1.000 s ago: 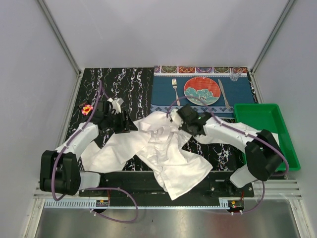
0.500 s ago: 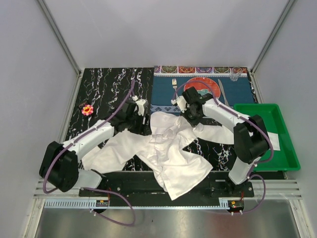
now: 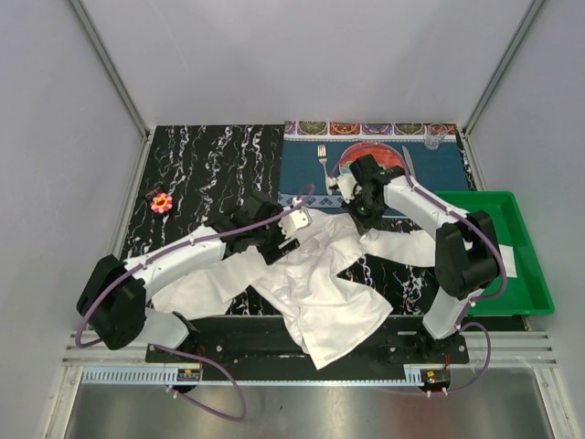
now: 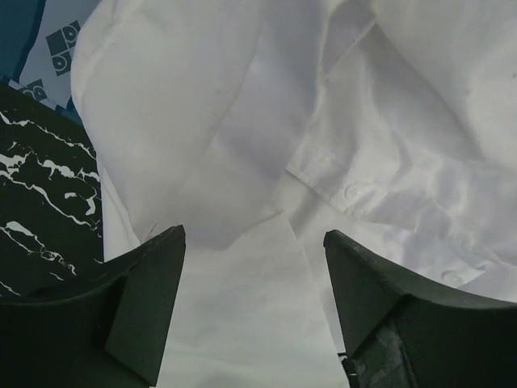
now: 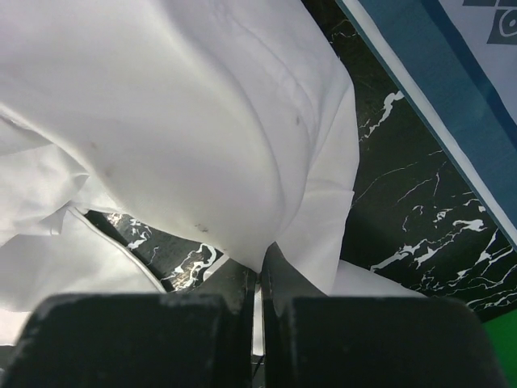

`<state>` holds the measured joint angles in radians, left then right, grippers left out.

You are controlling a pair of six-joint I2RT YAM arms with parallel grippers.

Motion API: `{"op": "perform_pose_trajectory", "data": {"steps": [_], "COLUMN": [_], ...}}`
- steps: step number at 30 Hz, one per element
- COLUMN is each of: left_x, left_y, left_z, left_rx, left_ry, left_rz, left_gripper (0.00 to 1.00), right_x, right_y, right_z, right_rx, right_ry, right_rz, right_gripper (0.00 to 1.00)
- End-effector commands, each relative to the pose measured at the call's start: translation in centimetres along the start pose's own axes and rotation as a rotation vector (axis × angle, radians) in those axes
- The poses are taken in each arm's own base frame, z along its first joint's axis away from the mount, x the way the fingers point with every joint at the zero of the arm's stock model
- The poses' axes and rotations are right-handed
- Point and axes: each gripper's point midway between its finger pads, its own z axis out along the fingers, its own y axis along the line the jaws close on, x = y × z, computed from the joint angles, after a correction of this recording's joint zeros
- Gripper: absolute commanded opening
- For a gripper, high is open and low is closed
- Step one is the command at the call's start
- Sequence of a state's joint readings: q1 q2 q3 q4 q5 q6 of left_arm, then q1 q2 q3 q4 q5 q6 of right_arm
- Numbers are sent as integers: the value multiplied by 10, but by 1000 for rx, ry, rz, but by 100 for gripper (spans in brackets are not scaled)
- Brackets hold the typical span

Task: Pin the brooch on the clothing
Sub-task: Flatten out the clothes at the center of the board.

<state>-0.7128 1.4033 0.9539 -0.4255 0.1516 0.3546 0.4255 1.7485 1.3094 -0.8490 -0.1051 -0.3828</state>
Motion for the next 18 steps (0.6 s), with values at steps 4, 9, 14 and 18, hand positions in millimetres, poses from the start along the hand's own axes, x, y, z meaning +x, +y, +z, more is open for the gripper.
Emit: {"op": "perform_pose_trajectory", "data": {"steps": [4,9,14,18], "left_x": [-26,-27,-40,-78], "left_y": [20,32,39,56], "left_z": [16,35,42,30], "left_rx": [-60,-79,-98,-158], "left_ry": [-93,-39,-54,-159], "left_rz": [403,467,455,392], "left_gripper": [73,66,54,28], "right_x": [-14,-14,-18,-20], "right_y": [-1,-11,-21,-36], "right_z": [-12,-16,-24,-32], "right_rx": [-62,-63,-51,-24], "right_ry": [-48,-58,-81,-96], "right_rz": [58,84,96,104], "right_gripper": [1,0,0,0]}}
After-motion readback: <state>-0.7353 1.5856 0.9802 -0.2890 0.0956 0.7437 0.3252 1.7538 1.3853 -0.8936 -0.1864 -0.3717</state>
